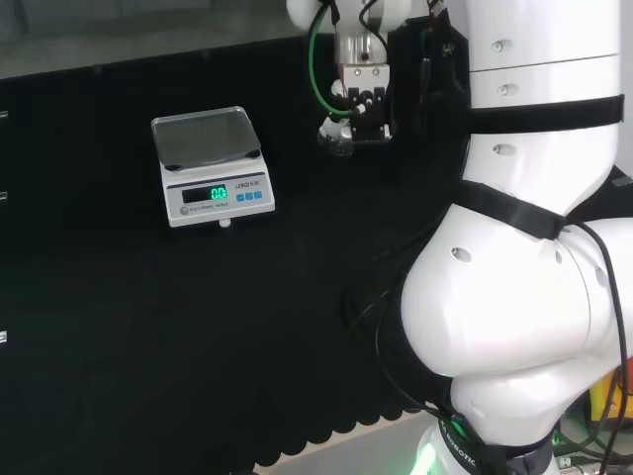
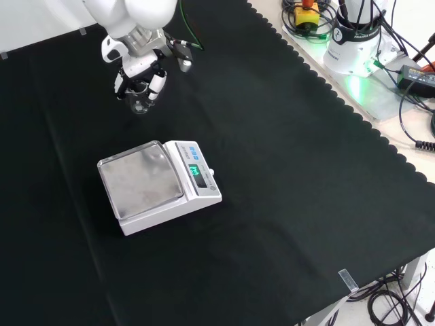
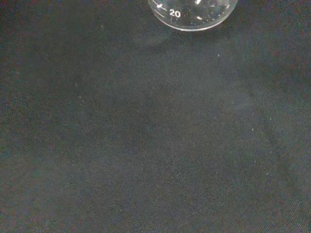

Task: Pick up the beaker.

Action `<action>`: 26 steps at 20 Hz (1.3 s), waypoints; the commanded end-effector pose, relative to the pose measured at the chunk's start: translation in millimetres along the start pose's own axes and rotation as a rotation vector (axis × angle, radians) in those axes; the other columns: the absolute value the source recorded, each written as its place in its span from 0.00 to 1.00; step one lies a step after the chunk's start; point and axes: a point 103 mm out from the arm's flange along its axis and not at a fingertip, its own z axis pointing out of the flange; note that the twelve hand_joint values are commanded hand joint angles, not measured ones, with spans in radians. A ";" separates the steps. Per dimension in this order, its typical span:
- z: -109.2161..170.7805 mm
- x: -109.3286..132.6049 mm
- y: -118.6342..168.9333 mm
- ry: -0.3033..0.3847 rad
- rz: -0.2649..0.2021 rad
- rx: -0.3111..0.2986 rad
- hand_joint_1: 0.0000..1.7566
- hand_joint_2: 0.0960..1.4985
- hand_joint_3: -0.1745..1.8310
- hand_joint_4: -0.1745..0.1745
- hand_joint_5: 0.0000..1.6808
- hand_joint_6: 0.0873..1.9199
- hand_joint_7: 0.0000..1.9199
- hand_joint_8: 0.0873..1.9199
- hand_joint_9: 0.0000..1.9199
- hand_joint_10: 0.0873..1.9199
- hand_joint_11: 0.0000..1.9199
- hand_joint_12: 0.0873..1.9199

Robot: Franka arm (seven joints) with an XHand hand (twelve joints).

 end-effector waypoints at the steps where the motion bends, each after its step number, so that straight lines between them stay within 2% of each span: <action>1: -30.0 9.9 -7.0 -0.032 -0.030 0.056 0.68 0.75 0.00 0.00 0.37 0.39 0.50 0.46 0.66 0.28 0.73 0.39; 7: -63.0 16.4 -18.2 -0.033 -0.077 0.050 0.68 0.74 0.00 0.00 0.36 0.39 0.50 0.45 0.67 0.27 0.74 0.38; 10: -75.5 17.9 -24.7 0.000 -0.087 0.062 0.67 0.74 0.00 0.00 0.36 0.39 0.51 0.44 0.68 0.25 0.75 0.37; 13: -85.1 22.9 -32.4 -0.015 -0.105 0.037 0.67 0.74 0.00 0.00 0.35 0.38 0.51 0.44 0.68 0.25 0.76 0.37; 18: -94.3 29.6 -42.8 -0.018 -0.102 0.023 0.67 0.74 0.00 0.00 0.35 0.38 0.51 0.44 0.69 0.25 0.76 0.37; 26: -101.4 48.3 -45.7 -0.050 -0.101 0.059 0.66 0.74 0.00 0.00 0.35 0.38 0.50 0.44 0.69 0.24 0.77 0.36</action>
